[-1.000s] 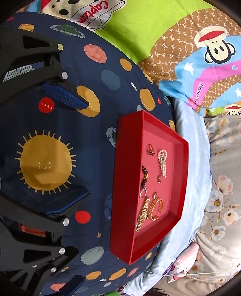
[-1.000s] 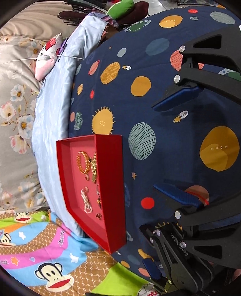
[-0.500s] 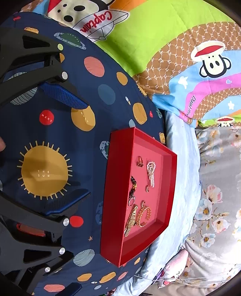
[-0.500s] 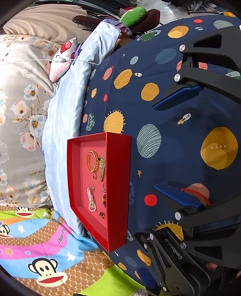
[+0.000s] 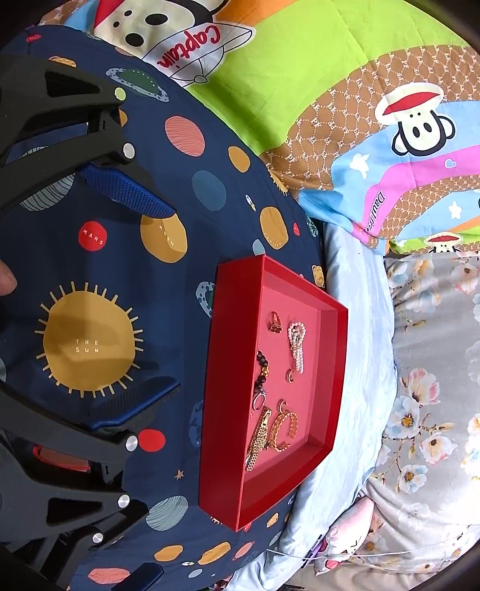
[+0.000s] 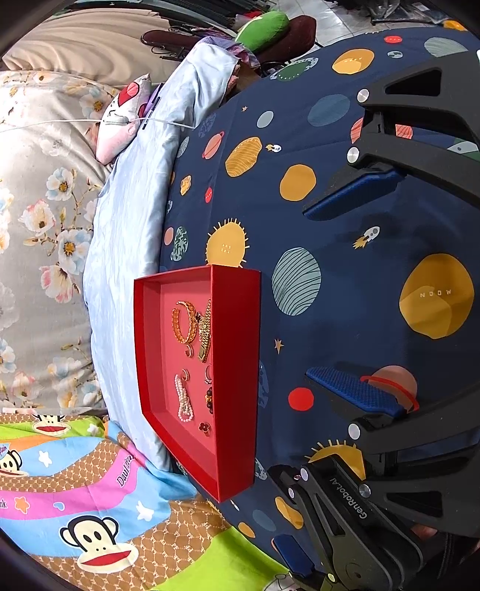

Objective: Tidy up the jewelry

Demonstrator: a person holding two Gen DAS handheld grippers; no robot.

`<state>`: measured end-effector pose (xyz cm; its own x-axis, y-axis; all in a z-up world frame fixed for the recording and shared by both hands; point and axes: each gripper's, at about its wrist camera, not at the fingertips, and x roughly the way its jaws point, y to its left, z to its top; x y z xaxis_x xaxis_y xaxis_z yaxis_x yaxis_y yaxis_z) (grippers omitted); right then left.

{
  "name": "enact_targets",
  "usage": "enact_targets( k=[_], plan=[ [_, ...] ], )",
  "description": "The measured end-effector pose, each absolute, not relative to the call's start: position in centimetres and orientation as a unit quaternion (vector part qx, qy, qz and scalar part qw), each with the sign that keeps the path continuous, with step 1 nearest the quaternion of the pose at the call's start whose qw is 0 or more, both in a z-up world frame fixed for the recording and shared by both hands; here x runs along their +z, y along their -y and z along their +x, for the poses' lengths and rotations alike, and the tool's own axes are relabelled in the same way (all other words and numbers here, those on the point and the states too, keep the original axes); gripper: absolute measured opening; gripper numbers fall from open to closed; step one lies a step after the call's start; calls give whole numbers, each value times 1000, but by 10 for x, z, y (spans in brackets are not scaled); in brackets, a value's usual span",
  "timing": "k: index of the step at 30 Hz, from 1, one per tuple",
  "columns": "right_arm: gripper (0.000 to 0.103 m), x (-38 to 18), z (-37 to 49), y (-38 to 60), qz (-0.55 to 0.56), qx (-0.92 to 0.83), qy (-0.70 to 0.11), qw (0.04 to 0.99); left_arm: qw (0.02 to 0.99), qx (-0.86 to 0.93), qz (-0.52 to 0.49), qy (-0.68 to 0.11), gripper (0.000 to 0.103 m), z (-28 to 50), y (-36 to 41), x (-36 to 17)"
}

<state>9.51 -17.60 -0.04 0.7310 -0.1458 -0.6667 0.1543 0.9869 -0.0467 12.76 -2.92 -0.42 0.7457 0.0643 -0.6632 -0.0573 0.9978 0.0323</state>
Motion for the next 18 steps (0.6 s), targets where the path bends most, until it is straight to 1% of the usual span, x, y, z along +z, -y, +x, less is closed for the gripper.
enact_targets(
  k=[18],
  plan=[
    [80, 0, 94, 177, 9, -82, -356, 931, 935, 30, 8, -354, 85, 126, 31, -3]
  ],
)
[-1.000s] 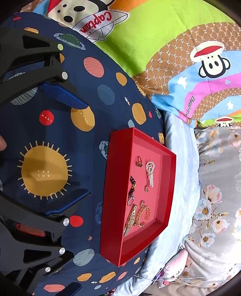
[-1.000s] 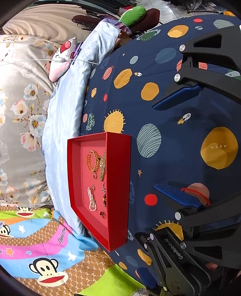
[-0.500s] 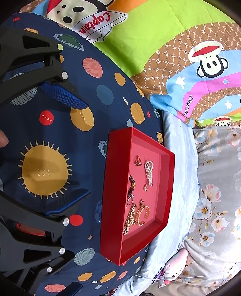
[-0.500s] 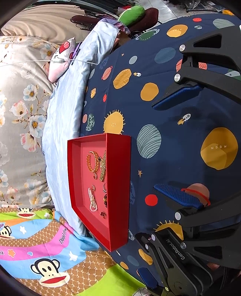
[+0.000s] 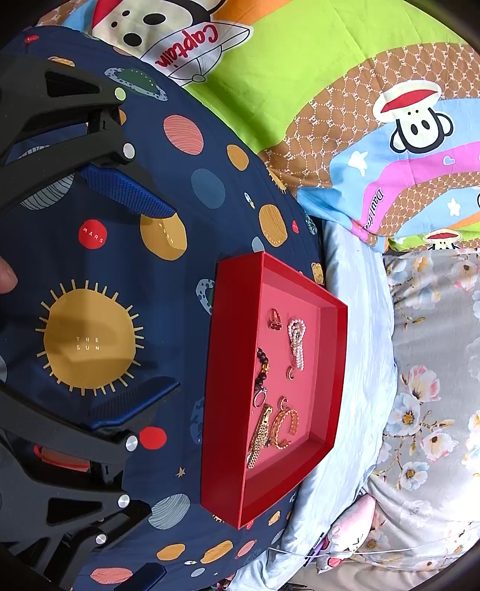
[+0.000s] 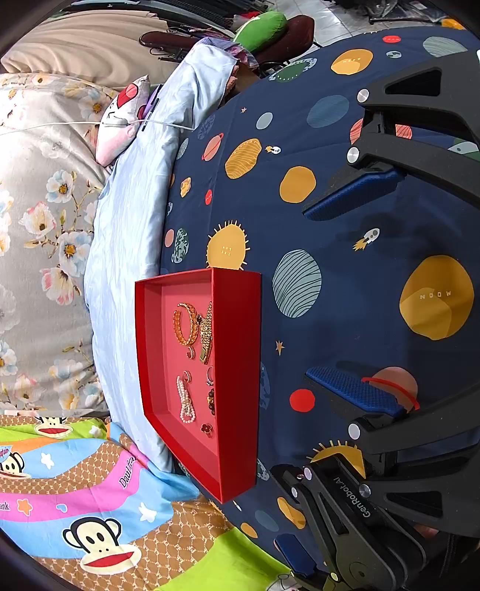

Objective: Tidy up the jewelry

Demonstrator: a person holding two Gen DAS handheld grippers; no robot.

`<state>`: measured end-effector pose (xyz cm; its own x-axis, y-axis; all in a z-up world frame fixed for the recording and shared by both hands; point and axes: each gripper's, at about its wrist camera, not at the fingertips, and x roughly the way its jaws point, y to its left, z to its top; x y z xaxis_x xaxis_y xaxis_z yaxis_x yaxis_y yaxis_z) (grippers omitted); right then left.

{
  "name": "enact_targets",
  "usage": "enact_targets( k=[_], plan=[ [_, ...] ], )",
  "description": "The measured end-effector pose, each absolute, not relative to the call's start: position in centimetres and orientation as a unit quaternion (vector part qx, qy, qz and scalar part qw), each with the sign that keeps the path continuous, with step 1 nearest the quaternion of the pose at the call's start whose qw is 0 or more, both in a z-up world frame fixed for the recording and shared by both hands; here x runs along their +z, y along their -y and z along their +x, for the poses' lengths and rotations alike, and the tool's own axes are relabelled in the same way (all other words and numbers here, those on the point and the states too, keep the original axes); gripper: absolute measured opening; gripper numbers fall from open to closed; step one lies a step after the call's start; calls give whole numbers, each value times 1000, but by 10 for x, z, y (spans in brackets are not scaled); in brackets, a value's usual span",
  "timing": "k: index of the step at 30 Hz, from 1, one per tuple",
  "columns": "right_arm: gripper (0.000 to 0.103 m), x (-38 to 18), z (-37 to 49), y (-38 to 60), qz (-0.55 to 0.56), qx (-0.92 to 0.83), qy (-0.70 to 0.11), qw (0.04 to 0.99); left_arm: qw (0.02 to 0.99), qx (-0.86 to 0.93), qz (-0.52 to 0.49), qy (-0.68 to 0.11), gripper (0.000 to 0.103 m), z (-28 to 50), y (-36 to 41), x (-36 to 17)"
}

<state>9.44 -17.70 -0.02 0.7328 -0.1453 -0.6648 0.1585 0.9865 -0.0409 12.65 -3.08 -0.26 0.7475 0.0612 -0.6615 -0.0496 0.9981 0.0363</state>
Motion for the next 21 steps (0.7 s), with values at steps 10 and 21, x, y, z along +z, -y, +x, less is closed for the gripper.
enact_targets(
  k=[10, 21],
  plan=[
    [80, 1, 94, 179, 12, -82, -355, 931, 936, 27, 8, -352, 84, 126, 31, -1],
    [80, 1, 94, 179, 10, -82, -355, 931, 936, 32, 13, -349, 84, 127, 31, -1]
  ],
)
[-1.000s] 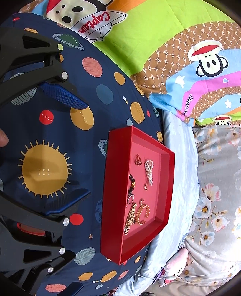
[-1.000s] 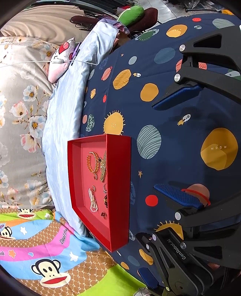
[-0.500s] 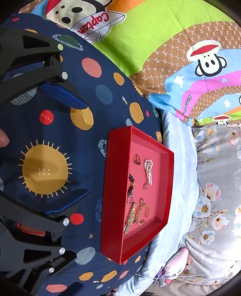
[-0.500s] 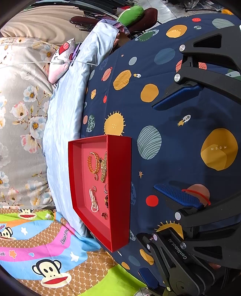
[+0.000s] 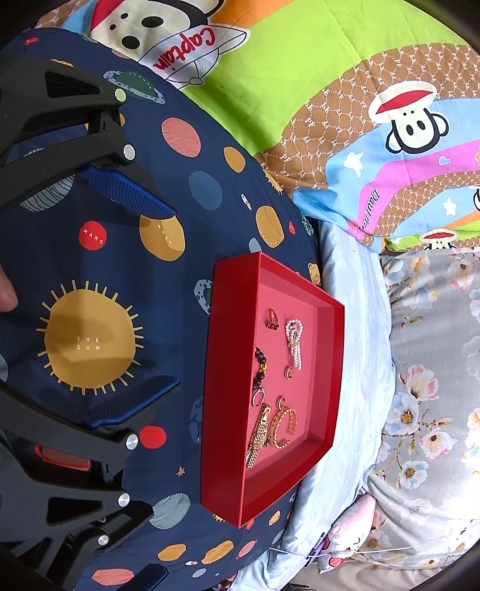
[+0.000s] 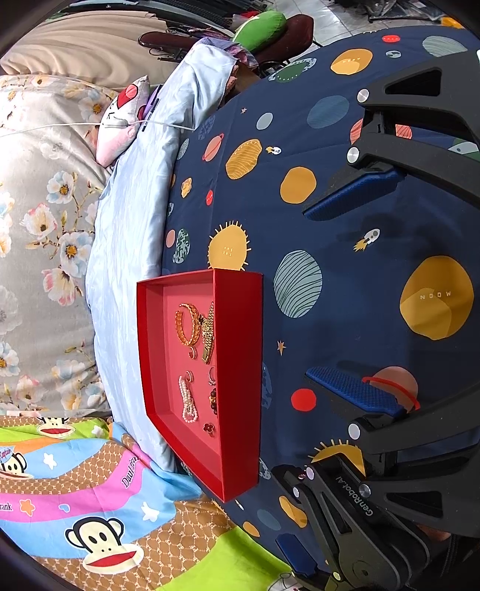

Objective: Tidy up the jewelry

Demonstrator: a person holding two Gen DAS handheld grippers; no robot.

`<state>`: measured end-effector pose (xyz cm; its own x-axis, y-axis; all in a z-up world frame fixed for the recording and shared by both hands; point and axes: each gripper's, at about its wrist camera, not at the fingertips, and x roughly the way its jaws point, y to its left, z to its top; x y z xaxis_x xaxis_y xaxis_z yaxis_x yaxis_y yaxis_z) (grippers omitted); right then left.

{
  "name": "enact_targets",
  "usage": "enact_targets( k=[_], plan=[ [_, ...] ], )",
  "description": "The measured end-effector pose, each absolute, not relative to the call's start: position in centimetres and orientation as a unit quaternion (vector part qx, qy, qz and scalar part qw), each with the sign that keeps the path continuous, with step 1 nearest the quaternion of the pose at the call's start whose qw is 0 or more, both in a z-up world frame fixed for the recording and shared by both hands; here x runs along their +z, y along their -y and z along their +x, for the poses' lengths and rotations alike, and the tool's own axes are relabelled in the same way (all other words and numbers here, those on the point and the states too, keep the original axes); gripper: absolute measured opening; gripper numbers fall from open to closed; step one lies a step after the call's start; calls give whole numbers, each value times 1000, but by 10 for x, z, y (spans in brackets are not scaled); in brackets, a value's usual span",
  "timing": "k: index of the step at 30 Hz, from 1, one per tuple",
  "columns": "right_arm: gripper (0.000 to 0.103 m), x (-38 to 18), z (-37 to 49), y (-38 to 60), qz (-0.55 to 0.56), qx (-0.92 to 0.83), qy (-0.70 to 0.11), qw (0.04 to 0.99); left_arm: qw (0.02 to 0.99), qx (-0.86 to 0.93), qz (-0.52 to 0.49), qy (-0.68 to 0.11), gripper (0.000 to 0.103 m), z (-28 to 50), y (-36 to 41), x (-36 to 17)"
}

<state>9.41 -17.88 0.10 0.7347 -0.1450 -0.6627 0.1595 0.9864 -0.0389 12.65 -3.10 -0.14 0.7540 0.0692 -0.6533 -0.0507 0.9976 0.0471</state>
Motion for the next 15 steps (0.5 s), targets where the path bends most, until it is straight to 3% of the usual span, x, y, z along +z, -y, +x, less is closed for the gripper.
enact_targets(
  k=[15],
  plan=[
    [80, 3, 95, 176, 11, -81, -355, 931, 936, 41, 22, -350, 84, 126, 34, -4]
  ],
)
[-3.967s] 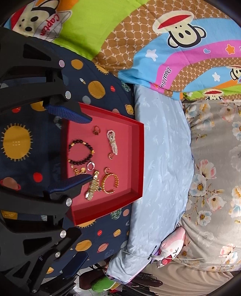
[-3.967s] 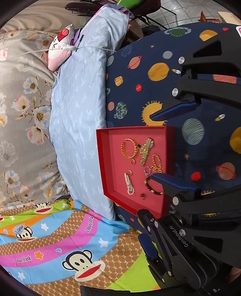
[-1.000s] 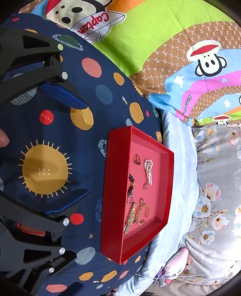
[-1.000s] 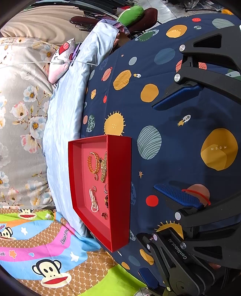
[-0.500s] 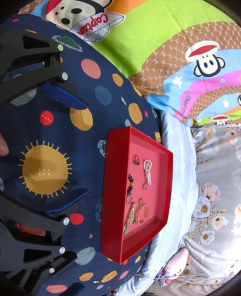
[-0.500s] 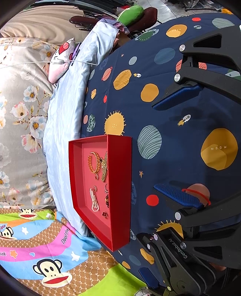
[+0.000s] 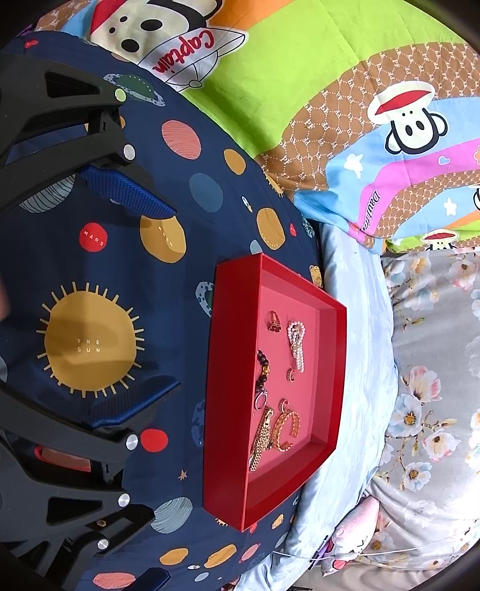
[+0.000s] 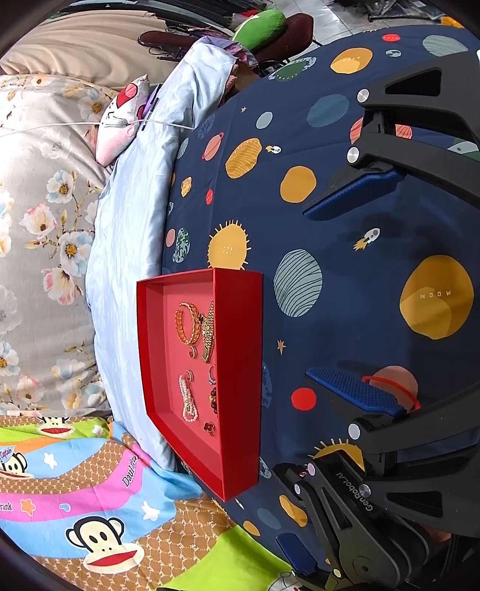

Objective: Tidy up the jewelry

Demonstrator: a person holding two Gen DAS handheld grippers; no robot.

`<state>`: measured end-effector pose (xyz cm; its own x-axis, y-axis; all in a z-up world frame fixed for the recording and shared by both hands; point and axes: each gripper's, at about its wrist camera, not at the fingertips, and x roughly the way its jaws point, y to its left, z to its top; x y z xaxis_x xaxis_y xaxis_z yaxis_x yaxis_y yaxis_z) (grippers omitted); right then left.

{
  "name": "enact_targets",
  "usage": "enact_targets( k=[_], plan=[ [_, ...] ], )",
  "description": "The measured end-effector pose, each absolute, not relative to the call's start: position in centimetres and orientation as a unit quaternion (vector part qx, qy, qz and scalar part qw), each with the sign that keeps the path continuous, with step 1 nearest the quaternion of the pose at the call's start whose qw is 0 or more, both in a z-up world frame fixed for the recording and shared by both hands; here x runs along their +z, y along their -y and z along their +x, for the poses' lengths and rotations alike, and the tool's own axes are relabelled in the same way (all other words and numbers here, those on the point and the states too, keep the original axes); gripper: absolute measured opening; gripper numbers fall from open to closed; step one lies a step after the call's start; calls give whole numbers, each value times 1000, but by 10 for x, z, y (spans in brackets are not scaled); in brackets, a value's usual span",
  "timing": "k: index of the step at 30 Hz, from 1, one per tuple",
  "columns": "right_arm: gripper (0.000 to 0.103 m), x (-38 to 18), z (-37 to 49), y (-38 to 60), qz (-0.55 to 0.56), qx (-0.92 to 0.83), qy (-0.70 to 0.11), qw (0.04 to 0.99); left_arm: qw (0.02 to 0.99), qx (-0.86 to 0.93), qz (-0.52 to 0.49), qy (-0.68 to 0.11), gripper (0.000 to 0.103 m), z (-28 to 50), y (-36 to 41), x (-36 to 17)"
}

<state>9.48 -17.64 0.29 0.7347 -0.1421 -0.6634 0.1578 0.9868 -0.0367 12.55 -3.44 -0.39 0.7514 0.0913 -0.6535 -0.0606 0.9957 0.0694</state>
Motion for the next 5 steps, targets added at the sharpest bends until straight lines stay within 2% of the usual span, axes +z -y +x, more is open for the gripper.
enact_targets(
  k=[5],
  plan=[
    [80, 3, 95, 176, 12, -81, -354, 932, 937, 45, 26, -346, 84, 124, 35, -3]
  ],
)
